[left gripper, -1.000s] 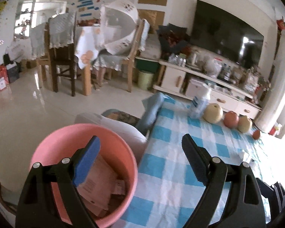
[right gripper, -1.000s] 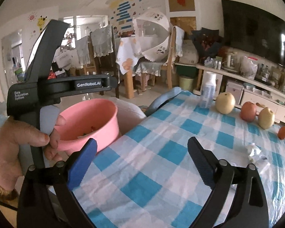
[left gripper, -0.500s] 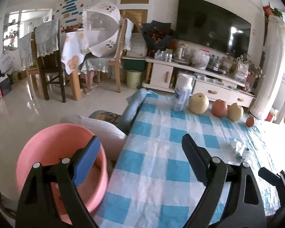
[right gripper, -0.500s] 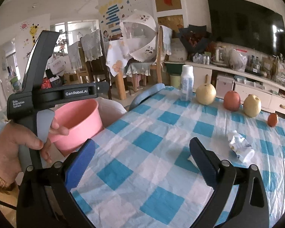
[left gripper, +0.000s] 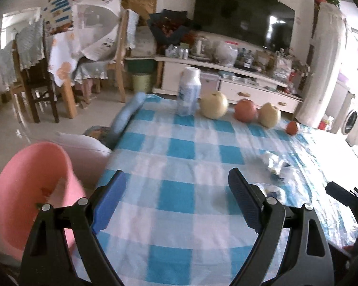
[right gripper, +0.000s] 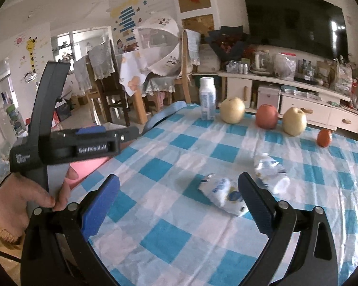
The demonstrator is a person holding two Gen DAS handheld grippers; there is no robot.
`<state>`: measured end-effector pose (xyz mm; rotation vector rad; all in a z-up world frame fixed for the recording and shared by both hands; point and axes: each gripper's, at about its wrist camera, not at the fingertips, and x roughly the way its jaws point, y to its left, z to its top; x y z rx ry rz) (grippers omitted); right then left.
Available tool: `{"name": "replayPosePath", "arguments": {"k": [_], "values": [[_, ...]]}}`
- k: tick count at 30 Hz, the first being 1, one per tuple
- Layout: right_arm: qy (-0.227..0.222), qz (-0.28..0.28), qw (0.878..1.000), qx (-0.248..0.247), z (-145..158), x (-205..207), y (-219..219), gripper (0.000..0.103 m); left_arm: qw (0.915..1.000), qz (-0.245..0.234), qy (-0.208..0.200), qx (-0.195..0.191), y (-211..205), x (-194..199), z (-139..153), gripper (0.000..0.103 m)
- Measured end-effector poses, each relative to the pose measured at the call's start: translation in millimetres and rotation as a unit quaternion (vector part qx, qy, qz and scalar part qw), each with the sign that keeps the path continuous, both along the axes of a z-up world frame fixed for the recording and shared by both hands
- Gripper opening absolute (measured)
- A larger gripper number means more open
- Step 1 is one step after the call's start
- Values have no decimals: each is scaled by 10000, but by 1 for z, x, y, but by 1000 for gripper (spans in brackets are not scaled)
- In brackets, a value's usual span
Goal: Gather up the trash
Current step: 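Move both tools back over the table toward the remaining items, then lower the left gripper onto the white Magicday packet while the right lowers onto the white bottle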
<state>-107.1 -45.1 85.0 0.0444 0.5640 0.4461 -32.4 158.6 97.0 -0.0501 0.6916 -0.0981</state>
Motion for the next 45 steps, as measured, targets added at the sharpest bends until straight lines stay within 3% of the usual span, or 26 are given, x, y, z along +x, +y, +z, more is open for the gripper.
{"name": "replayPosePath", "arguments": {"k": [9, 13, 20, 23, 28, 36, 40, 45], "values": [[203, -516, 9984, 100, 3, 10, -56, 98, 9998, -188, 18, -26, -45, -3, -6, 88], [461, -794, 9951, 357, 3, 17, -87, 98, 9998, -140, 63, -97, -59, -7, -9, 79], [657, -1243, 9884, 574, -3, 32, -138, 98, 9978, 38, 400, -527, -83, -12, -21, 76], [826, -1353, 9863, 452, -13, 44, -148, 98, 9931, 120, 740, -902, -91, -9, -33, 76], [1005, -1372, 9843, 477, -26, 64, -156, 98, 9866, 192, 1095, -1197, -103, -2, -51, 76], [1286, -1296, 9820, 480, -43, 101, -149, 97, 9812, 220, 1426, -1282, -123, 21, -68, 76], [1482, -1221, 9791, 664, -53, 114, -149, 77, 9804, 303, 1544, -1185, -129, 34, -76, 76], [1635, -1104, 9776, 731, -60, 123, -144, 77, 9793, 383, 1659, -1092, -132, 47, -82, 76]]}}
